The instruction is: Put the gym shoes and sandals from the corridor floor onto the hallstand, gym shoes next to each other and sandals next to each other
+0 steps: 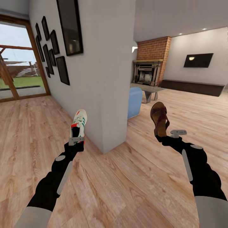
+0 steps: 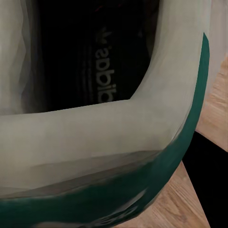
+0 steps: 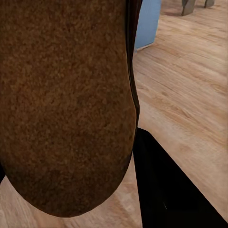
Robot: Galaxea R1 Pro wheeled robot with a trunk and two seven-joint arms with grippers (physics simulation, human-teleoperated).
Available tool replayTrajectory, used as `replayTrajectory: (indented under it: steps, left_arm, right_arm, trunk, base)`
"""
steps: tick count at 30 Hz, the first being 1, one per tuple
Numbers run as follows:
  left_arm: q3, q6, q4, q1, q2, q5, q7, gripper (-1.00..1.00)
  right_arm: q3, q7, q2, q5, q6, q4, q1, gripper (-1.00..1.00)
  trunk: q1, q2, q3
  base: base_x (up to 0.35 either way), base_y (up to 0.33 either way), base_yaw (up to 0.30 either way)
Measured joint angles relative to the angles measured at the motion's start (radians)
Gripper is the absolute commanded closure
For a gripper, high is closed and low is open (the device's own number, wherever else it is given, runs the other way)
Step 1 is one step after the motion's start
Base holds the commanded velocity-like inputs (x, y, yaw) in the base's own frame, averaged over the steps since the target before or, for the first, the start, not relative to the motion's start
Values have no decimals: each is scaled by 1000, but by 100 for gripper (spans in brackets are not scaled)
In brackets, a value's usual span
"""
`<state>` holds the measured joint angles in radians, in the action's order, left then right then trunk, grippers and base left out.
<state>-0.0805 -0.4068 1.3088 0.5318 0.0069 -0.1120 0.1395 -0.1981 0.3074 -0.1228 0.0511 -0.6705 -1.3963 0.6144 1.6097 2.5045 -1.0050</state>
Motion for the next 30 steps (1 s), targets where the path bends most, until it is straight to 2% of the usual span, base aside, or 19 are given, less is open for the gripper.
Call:
replayTrajectory:
  steps: [9, 25, 30]
  left_arm:
    - [0, 0, 0, 0, 0, 0, 0, 100]
    - [0, 1, 0, 0, 0, 0, 0, 100]
    - [0, 1, 0, 0, 0, 0, 0, 100]
  right_arm:
    - [0, 0, 0, -1, 0, 0, 0, 100]
    - [0, 0, 0, 1, 0, 0, 0, 100]
    - [0, 0, 0, 1, 0, 0, 0, 100]
  trunk:
    - [-4, -2, 50]
    - [-4, -2, 72]
    - [-4, -2, 74]
  base:
    - [0, 0, 0]
    - [0, 0, 0]
    - [-42, 105, -126]
